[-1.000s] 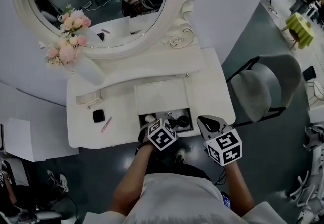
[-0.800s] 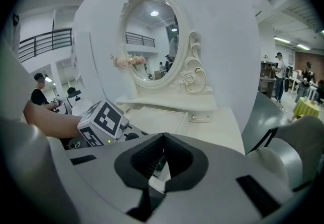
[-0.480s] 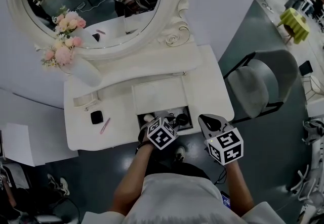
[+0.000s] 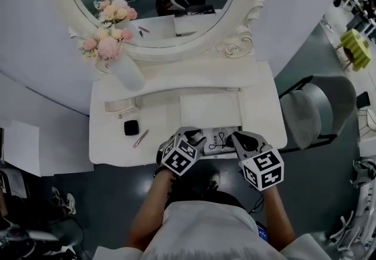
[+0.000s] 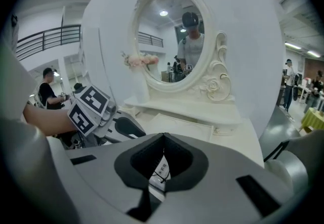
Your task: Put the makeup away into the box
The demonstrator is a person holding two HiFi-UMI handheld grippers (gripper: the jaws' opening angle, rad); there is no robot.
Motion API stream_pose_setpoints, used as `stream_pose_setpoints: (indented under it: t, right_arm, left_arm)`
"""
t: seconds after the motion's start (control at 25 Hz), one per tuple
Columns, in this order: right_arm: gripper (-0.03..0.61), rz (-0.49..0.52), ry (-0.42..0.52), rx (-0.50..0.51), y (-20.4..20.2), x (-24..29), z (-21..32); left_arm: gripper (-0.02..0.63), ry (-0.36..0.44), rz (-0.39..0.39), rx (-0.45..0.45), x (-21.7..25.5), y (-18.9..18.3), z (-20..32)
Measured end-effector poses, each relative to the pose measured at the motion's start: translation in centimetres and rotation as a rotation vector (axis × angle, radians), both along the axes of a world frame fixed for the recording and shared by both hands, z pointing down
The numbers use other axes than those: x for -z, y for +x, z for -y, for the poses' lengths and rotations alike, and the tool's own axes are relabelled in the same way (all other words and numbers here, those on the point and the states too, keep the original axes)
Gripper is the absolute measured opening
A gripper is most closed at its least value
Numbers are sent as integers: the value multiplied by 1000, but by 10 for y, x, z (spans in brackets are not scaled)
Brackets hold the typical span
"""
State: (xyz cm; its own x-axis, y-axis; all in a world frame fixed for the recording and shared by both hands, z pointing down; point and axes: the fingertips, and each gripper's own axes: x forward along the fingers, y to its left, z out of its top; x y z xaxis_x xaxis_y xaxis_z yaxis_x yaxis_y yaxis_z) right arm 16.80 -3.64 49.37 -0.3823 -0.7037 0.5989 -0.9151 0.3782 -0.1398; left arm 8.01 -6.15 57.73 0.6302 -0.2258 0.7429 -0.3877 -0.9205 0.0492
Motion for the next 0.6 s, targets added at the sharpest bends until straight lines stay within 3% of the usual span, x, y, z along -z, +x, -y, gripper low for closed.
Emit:
stream_pose_setpoints:
  t: [0.28, 0.6]
  right_arm:
    - [2, -1, 16, 90, -70, 6, 31]
    - [2, -3, 9, 189, -151, 2, 60]
  left_arm:
    - [150, 45, -24, 182, 15, -97, 33]
    - [150, 36, 0, 312, 6, -194, 51]
